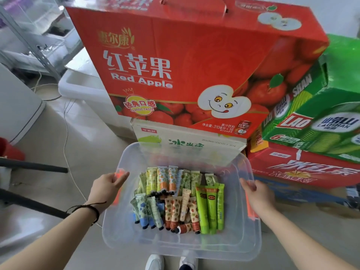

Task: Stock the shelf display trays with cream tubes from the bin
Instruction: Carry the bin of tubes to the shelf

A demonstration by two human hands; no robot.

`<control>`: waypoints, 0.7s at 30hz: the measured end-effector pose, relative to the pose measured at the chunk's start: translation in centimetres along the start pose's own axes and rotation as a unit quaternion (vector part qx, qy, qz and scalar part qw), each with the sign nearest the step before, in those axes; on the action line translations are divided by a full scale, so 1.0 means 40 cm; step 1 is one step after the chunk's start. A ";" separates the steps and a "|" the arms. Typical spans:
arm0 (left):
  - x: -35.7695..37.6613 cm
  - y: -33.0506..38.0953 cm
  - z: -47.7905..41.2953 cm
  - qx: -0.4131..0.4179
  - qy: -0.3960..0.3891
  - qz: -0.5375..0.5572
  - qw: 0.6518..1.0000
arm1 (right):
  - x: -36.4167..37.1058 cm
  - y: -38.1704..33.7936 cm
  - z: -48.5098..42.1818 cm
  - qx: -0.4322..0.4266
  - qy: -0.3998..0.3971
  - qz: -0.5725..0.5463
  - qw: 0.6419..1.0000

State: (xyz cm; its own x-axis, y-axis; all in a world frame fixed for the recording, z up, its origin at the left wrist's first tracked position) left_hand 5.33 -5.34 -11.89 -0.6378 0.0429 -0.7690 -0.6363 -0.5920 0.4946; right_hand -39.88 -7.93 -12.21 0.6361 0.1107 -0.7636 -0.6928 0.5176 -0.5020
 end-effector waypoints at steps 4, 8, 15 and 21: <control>-0.085 0.075 0.057 0.037 -0.013 0.001 0.999 | -0.108 -0.039 0.058 -0.022 0.026 -0.034 0.999; -0.190 0.182 0.121 0.093 -0.033 -0.032 0.995 | -0.256 -0.087 0.148 -0.028 0.075 -0.051 0.995; -0.314 0.387 0.241 0.177 -0.083 -0.094 0.976 | -0.497 -0.086 0.334 0.018 0.135 -0.109 0.985; -0.383 0.618 0.368 0.269 -0.066 -0.119 0.953 | -0.676 0.028 0.496 0.091 0.175 -0.288 0.937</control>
State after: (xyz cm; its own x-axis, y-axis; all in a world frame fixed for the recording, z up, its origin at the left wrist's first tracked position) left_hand -7.01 -8.77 18.08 -0.4739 0.2464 -0.8454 -0.8778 -0.0553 0.4759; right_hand -51.12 6.49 15.93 0.7137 -0.5004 -0.4902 -0.1793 0.5460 -0.8184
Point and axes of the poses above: each hand's wrist, its own z-axis away from the middle knuckle, its own x-axis out of the palm, y = z × x, the point moved 7 cm from there along -z, towards the middle knuckle
